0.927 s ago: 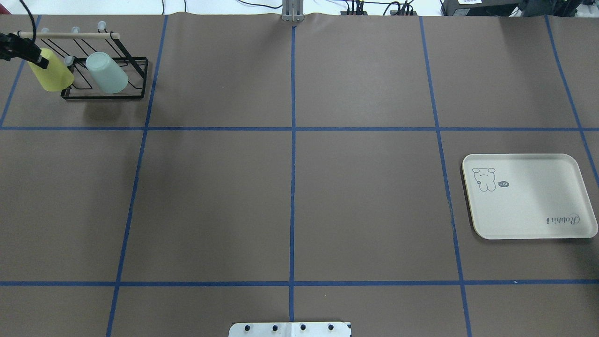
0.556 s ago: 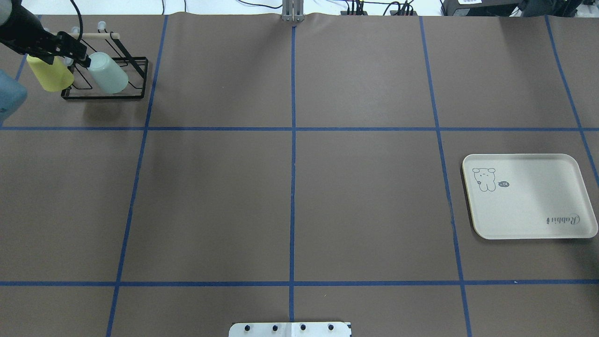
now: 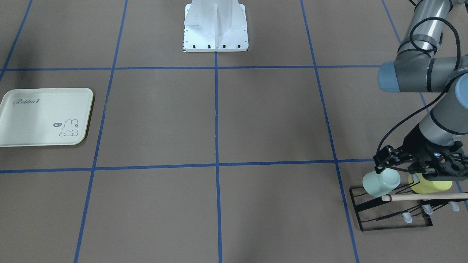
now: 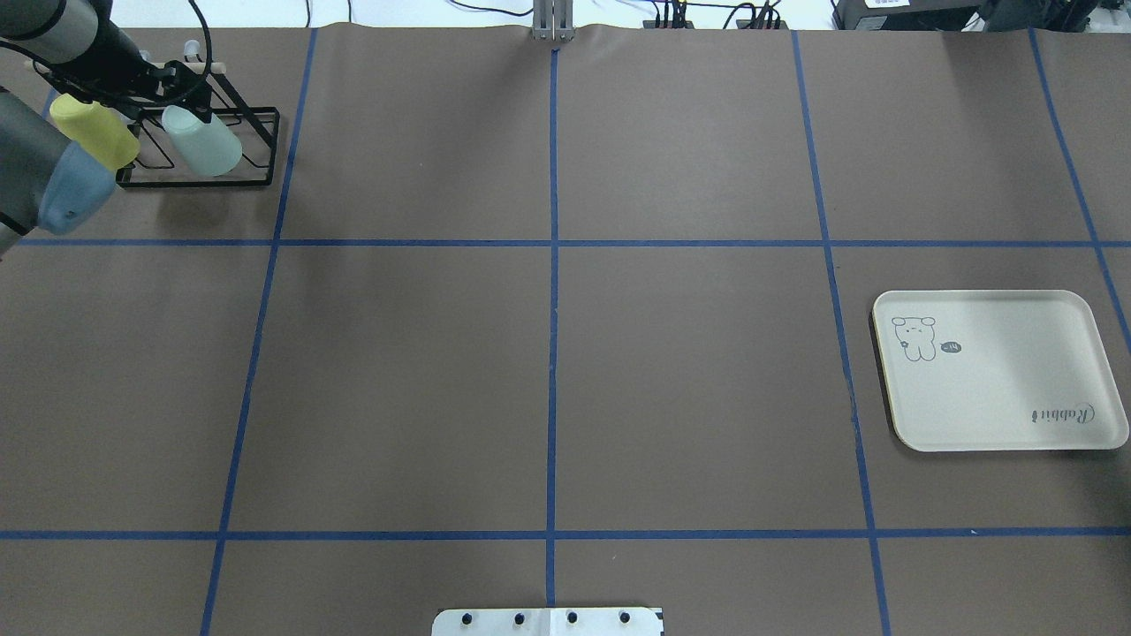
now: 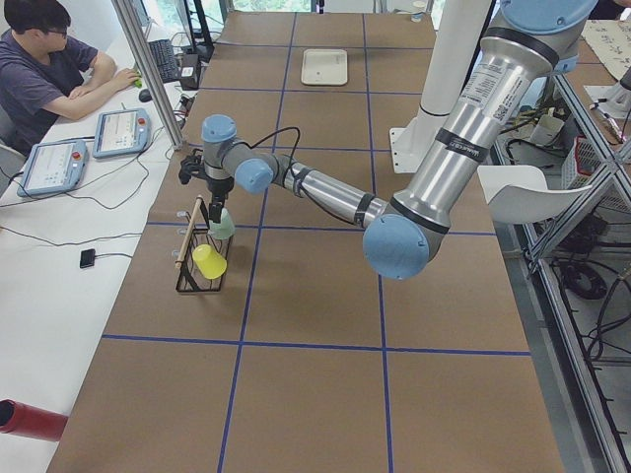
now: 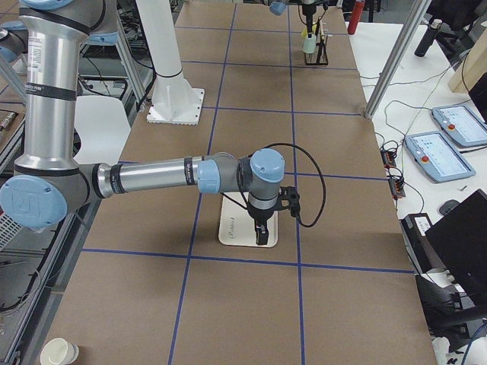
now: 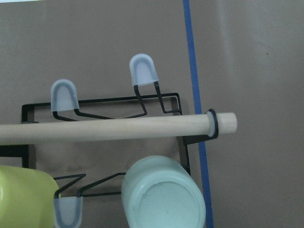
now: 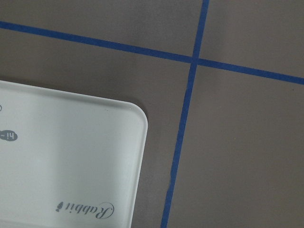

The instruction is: Left arm grabs green cup and hands to right arm on tray

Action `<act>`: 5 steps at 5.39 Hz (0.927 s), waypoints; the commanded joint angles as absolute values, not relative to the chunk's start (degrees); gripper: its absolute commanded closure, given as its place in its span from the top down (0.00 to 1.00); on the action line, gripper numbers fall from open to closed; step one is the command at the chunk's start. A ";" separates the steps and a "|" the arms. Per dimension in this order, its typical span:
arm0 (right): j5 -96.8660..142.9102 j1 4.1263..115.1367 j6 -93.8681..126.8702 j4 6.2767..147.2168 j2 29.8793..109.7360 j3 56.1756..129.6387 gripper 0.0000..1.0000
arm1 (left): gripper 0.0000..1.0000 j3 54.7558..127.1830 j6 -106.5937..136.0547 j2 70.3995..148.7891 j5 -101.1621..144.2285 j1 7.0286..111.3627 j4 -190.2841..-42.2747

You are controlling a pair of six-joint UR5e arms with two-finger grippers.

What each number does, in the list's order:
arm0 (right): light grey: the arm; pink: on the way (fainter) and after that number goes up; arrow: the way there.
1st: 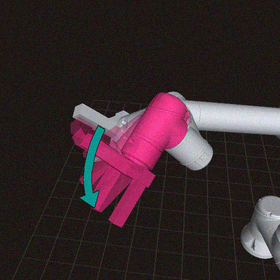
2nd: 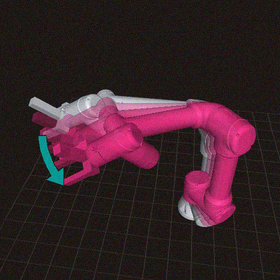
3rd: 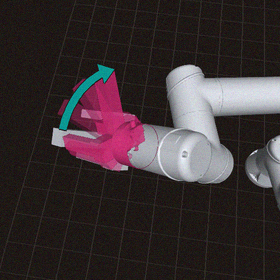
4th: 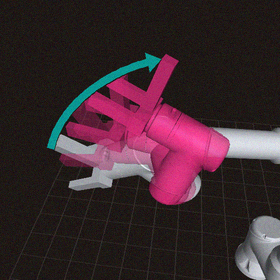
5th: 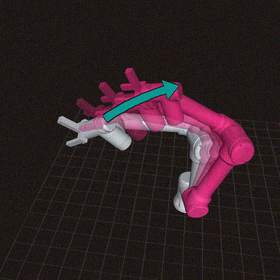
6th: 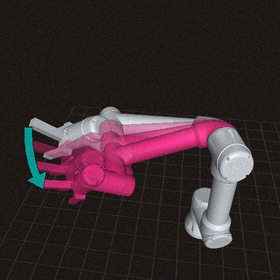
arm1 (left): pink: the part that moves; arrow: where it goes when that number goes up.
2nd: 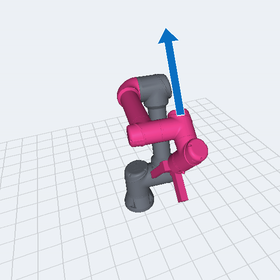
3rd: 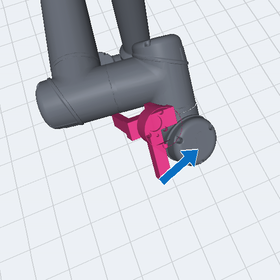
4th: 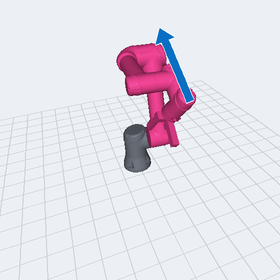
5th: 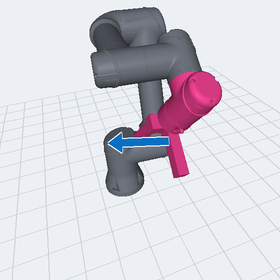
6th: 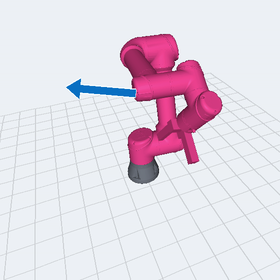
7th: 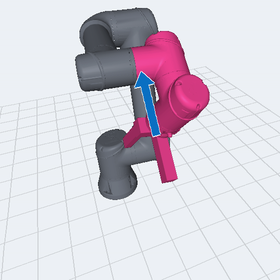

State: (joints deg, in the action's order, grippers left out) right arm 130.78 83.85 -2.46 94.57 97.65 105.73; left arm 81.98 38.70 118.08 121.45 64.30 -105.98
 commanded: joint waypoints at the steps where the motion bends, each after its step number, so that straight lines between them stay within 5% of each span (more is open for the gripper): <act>1: 130.78 83.85 -2.37 94.48 97.65 105.73 1.00 | 1.00 80.07 38.93 119.70 118.06 62.76 -105.91; 4: 130.78 83.85 -2.37 94.57 97.65 105.73 1.00 | 0.97 79.98 38.50 119.62 117.07 61.44 -106.00; 5: 130.78 83.85 -2.37 94.57 97.65 105.73 1.00 | 0.86 79.98 38.06 119.53 117.07 61.44 -106.00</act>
